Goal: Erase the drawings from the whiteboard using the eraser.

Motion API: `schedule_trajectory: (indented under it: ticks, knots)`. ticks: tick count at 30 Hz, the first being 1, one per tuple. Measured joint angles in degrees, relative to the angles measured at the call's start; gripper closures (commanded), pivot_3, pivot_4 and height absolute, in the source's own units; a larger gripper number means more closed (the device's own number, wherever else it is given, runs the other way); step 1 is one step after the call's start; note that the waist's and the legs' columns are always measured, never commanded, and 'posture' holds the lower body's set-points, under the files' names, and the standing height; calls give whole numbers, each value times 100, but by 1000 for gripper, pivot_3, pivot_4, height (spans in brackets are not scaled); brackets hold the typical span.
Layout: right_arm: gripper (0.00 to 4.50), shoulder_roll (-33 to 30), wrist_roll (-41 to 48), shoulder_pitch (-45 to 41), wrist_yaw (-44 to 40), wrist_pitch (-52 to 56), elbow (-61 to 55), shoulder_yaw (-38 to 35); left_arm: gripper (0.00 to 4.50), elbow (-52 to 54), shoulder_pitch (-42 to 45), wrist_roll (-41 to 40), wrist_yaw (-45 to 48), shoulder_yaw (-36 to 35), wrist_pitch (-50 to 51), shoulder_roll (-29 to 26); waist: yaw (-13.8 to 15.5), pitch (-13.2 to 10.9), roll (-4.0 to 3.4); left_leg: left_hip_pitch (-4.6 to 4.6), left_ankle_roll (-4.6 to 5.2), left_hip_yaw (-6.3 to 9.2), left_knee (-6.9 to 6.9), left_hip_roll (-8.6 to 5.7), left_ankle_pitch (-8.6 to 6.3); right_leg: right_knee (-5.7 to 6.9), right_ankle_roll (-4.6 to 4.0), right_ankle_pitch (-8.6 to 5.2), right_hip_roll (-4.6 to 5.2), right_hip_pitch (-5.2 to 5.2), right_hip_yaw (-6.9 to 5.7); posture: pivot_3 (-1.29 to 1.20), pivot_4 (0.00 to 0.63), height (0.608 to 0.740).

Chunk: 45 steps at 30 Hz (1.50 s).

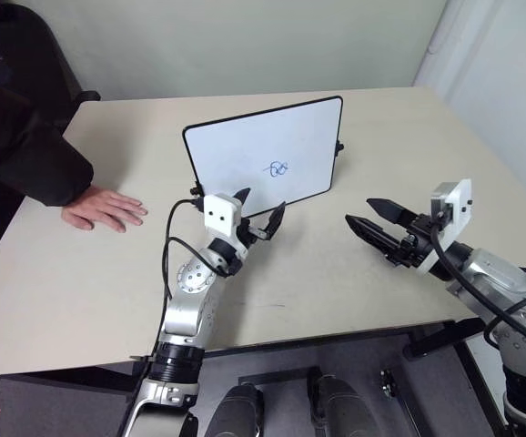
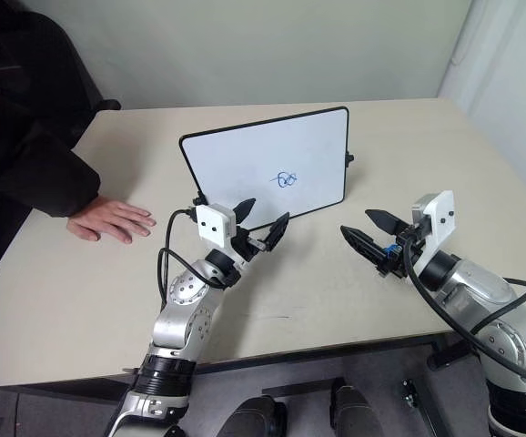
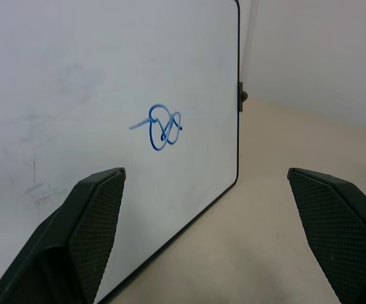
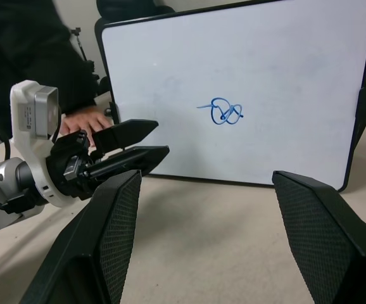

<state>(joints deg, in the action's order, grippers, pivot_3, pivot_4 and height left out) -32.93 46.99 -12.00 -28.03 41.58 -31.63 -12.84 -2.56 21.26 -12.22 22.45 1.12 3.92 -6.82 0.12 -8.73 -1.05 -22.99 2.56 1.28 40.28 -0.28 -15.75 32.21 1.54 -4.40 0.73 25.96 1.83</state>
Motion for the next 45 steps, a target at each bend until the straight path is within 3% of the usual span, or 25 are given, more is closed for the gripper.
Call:
schedule_trajectory:
  ticks: [15, 18, 22, 26, 30, 33, 45]
  knots:
    - [1003, -239, 151, 147, 241, 286, -129, -218, 0, -44, 5, 12, 18, 128, -22, 120, 5, 0, 0, 0, 3, -1, 1, 0, -2, -8, 3, 2, 0, -6, 0, 0, 150, 740]
    - [1003, -394, 235, 133, 308, 498, -123, -241, 0, -46, 4, 13, 18, 132, -24, 130, 4, 0, 0, 0, 4, -1, 0, 0, -3, -9, 4, 2, 0, -7, 0, 0, 150, 740]
    - [1003, -1051, 84, -98, 339, 1016, 246, -177, 0, -51, 2, 9, 15, 133, -40, 154, 8, 0, 0, 0, 4, -1, 2, -1, -3, -17, 6, 3, 1, -12, 0, 0, 150, 740]
    - [1003, -1701, -156, -442, 240, 1636, 840, 127, 0, -46, -25, 1, 2, 127, -54, 180, 9, 0, 0, 0, 4, 0, -1, -1, -3, -20, 11, 6, 1, -12, 0, 0, 150, 740]
    - [50, -1948, -434, -949, -35, 1757, 1448, 454, 0, -19, -100, 2, -32, 118, -66, 194, 9, 0, -2, 0, 4, -4, -5, -1, -3, -20, 15, 7, 0, -8, 0, 0, 150, 740]
    - [50, -2164, -663, -1220, -273, 1908, 1797, 765, 0, 39, -162, 0, -46, 93, -66, 173, 9, 0, -1, 0, 5, -2, -6, 0, -4, -22, 17, 5, -1, -9, -3, 0, 150, 740]
    - [50, -2041, -1332, -2772, -1083, 2838, 3406, 2186, 0, 443, -392, -10, -160, 15, 2, 123, 19, -1, -4, -1, 9, -2, -6, 1, -5, -24, 17, 6, 0, -6, -5, 0, 150, 740]
